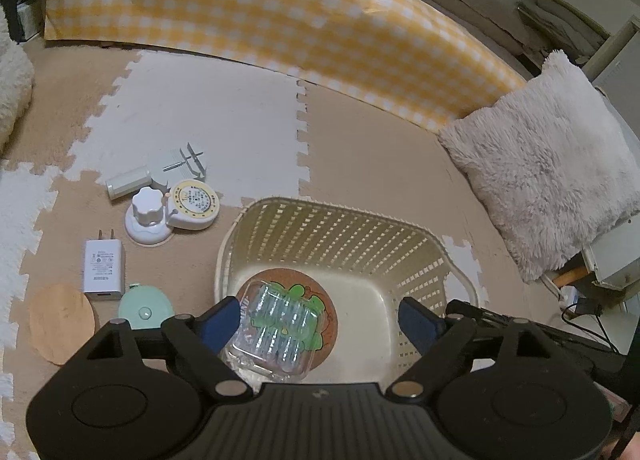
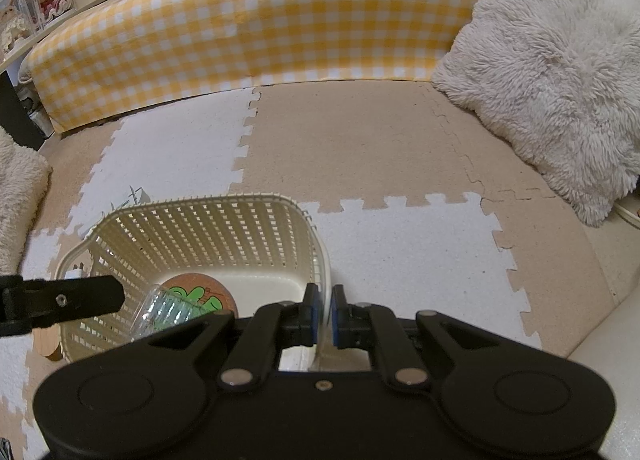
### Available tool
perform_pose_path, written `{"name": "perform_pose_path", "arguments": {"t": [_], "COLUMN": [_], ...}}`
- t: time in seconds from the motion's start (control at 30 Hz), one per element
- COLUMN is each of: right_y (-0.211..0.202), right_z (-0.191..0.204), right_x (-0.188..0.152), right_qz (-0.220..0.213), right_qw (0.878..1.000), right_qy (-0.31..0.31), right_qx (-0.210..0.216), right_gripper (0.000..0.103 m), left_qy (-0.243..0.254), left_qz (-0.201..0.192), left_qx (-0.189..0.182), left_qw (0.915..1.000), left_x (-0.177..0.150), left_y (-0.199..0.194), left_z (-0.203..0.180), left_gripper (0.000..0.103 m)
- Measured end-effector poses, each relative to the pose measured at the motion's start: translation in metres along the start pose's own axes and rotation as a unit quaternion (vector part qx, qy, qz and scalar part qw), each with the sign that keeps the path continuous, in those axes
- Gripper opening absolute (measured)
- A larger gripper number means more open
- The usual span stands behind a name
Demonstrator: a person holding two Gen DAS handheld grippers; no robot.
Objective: Organize rigid objects
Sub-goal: 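Carry the blister tray over the basket and release it inside, then raise the open left tool away from the basket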
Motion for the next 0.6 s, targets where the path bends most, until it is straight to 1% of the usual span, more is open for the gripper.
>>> {"name": "perform_pose_path", "arguments": {"t": [0.4,0.6], "right_y": [0.0,0.0], "right_z": [0.0,0.001], "right_x": [0.0,0.0], "right_qz": [0.0,0.001], "right_qw": [1.0,1.0], "right_qy": [0.0,0.002], "right_qx": [0.0,0.0], "right_gripper": [0.007,0.007], "left_qy": [0.028,0.046], "left_qz": [0.0,-0.019], "left_qx": [-0.014,-0.012], "left_qw": [0.9995,0.9987], "left_x": [-0.004,0.001], "left_y": [-0.019,-0.038], "left_z": [-0.01,-0.012], "left_gripper": [0.09,0.091]}}
Point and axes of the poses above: each gripper's, at about its wrist camera, not at the fingertips, and y roughly the way its jaws point, z to its left, x to its top, the point moved 1 cm from there along y, roughly the way its jaws point, and after that the axes turned 3 degrees about y, right-handed, at the moved point
